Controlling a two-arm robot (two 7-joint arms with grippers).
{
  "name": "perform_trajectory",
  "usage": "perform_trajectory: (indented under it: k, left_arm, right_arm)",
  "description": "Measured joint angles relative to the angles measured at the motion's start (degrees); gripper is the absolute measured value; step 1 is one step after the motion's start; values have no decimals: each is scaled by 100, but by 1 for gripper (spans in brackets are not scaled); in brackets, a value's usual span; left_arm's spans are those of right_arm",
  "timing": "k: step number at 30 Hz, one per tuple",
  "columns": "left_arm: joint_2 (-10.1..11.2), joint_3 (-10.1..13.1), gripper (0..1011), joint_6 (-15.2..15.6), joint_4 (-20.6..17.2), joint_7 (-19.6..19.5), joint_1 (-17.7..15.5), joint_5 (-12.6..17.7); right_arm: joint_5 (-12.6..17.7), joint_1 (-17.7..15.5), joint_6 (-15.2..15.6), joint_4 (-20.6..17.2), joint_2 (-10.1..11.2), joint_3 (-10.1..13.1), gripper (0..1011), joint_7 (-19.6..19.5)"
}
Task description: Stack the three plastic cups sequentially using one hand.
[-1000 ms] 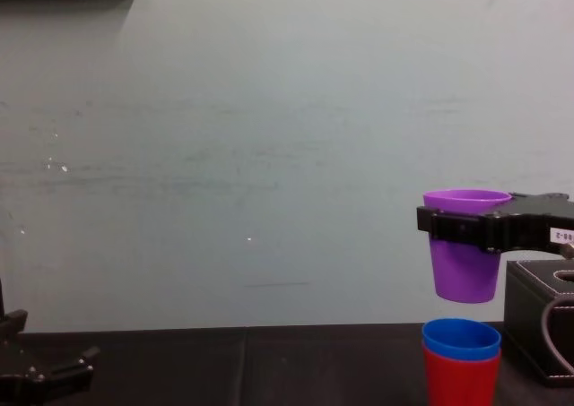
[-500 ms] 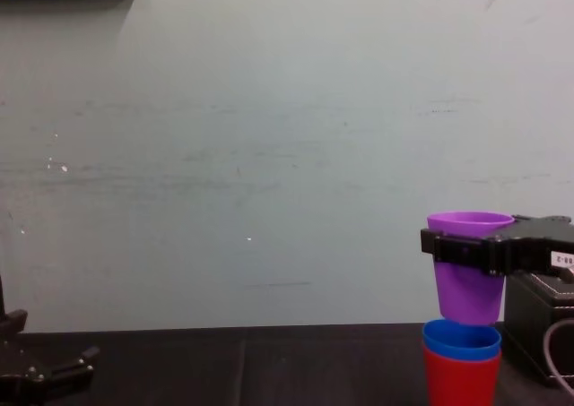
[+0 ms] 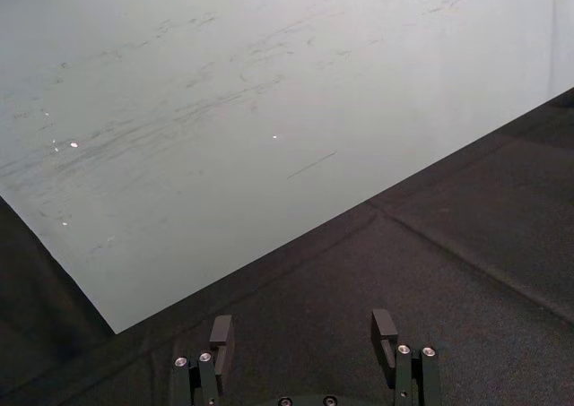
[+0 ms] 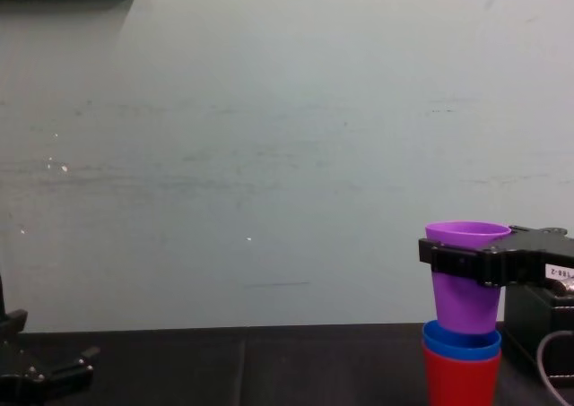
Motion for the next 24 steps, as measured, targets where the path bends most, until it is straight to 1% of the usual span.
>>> perform_trajectory:
  k: [11,24]
  left_arm:
    - [0,0,1004,0,0,0,0,0]
    - [0,0,1005,0,0,0,0,0]
  right_arm:
    - [-59,168,-26,259,-122,-36,754,-9]
    - [-130,304,-101,535,-199,-65,755,-3]
